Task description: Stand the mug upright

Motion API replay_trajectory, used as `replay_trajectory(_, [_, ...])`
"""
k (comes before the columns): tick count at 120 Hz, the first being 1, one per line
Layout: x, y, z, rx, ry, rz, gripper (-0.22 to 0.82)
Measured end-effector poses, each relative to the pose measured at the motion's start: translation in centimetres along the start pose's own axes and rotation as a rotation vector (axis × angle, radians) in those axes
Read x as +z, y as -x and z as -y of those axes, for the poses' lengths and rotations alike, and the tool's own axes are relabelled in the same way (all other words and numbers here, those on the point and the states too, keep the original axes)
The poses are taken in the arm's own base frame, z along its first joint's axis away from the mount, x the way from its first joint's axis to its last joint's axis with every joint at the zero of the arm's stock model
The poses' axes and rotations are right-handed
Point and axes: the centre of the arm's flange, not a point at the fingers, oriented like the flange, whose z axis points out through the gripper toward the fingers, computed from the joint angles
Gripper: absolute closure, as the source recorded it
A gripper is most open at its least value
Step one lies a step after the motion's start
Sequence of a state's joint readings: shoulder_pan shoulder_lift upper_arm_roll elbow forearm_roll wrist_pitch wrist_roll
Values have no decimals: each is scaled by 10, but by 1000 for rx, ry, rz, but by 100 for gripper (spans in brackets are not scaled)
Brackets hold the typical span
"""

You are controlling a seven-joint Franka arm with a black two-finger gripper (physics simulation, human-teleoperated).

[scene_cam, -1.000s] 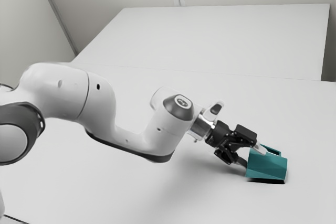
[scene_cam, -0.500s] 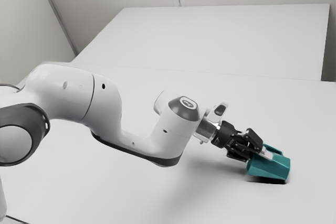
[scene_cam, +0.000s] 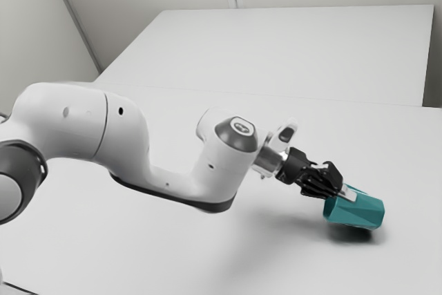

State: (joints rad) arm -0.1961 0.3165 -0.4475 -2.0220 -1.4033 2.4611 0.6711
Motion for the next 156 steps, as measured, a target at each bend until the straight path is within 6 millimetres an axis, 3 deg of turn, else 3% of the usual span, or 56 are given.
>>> replay_trajectory(8, [-18, 2, -14, 31, -11, -23, 77])
replay_trajectory(17, [-51, 5, -40, 131, -70, -40, 78])
replay_trajectory(26, [-86, -5, -47, 231, -166, -31, 78])
replay_trajectory(52, [-195, -52, -10, 319, -430, 52, 78])
replay_trajectory(72, [-261, -65, 23, 281, -586, 140, 78])
replay_trajectory(112, [-305, -66, 32, 291, -852, 286, 78])
replay_trajectory(132, [-334, -71, 58, 258, -965, 299, 78])
replay_trajectory(143, [-337, -72, 75, 232, -988, 304, 78])
replay_trajectory(156, [-326, -74, 93, 211, -995, 326, 78])
